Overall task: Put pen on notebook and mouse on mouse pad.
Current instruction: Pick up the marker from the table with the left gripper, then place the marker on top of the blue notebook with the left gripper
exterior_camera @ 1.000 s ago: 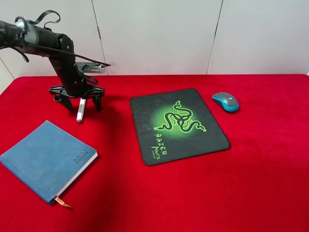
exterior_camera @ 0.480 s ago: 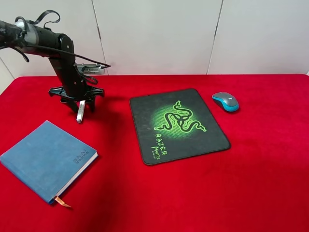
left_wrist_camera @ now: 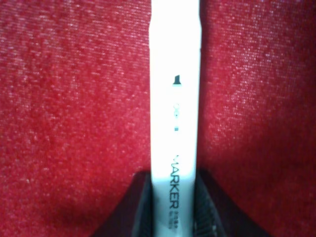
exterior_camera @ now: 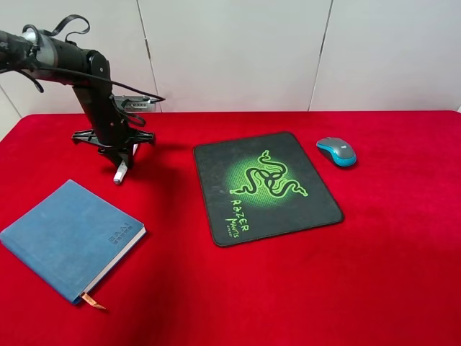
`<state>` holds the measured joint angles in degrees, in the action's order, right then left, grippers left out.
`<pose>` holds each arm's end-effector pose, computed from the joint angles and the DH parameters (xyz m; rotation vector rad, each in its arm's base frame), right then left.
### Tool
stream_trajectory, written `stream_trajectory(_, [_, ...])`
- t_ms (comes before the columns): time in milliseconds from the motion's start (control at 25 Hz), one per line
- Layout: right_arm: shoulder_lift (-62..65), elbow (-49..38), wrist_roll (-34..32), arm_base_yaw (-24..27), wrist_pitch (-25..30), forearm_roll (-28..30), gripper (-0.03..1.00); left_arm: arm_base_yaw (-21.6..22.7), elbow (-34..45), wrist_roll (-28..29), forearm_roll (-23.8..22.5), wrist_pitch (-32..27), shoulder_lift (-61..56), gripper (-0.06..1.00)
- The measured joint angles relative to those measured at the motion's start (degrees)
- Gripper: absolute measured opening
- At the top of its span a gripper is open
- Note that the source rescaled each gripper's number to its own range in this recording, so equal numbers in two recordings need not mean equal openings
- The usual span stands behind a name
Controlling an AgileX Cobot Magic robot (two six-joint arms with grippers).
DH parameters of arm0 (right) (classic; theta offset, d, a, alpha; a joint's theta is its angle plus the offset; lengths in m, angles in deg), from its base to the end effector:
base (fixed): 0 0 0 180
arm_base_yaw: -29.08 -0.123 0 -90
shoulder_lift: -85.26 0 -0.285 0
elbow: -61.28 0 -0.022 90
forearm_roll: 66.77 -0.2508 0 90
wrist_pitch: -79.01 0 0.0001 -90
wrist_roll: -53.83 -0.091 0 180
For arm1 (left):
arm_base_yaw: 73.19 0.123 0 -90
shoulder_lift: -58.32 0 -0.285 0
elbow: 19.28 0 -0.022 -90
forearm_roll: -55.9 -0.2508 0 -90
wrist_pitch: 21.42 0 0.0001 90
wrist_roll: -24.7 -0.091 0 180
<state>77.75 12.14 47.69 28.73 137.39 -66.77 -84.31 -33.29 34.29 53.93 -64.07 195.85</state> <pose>-0.0027 0.0000 0.2779 0.1014 2.0058 0.0724 0.4450 -0.0853 0.1069 0.0713 2.8985 -0.0256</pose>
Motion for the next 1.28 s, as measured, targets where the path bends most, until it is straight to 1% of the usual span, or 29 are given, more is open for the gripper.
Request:
stream_trajectory(80, [0.00,0.00,0.00,0.00,0.00,0.00,1.00,0.00,-0.05,0.00,0.00,-0.15,-0.11,0.00])
stream_trajectory(240, [0.00,0.00,0.00,0.00,0.00,0.00,1.00,0.00,-1.87,0.00,-0.05,-2.69,-1.91,0.00])
stream_trajectory(360, [0.00,0.00,0.00,0.00,0.00,0.00,1.00,0.00,-3.66,0.00,-0.05,-5.87,-4.33,0.00])
stream_trajectory(560, [0.00,0.00,0.00,0.00,0.00,0.00,1.00,0.00,-4.00,0.00,-0.05,-11.86,-10.22,0.00])
stream_trajectory(920, [0.00,0.00,0.00,0.00,0.00,0.00,1.00,-0.03,-3.74,-4.29,0.54,-21.66,-19.64,0.00])
stream_trajectory(1040, [0.00,0.00,0.00,0.00,0.00,0.00,1.00,-0.03,-0.55,-5.70,1.27,-22.50,-23.11,0.00])
stream_trajectory(1120, [0.00,0.00,0.00,0.00,0.00,0.00,1.00,-0.03,3.36,-6.04,1.33,-22.26,-25.95,0.00])
stream_trajectory(1280, [0.00,0.00,0.00,0.00,0.00,0.00,1.00,-0.03,12.15,-6.44,1.33,-19.77,-31.97,0.00])
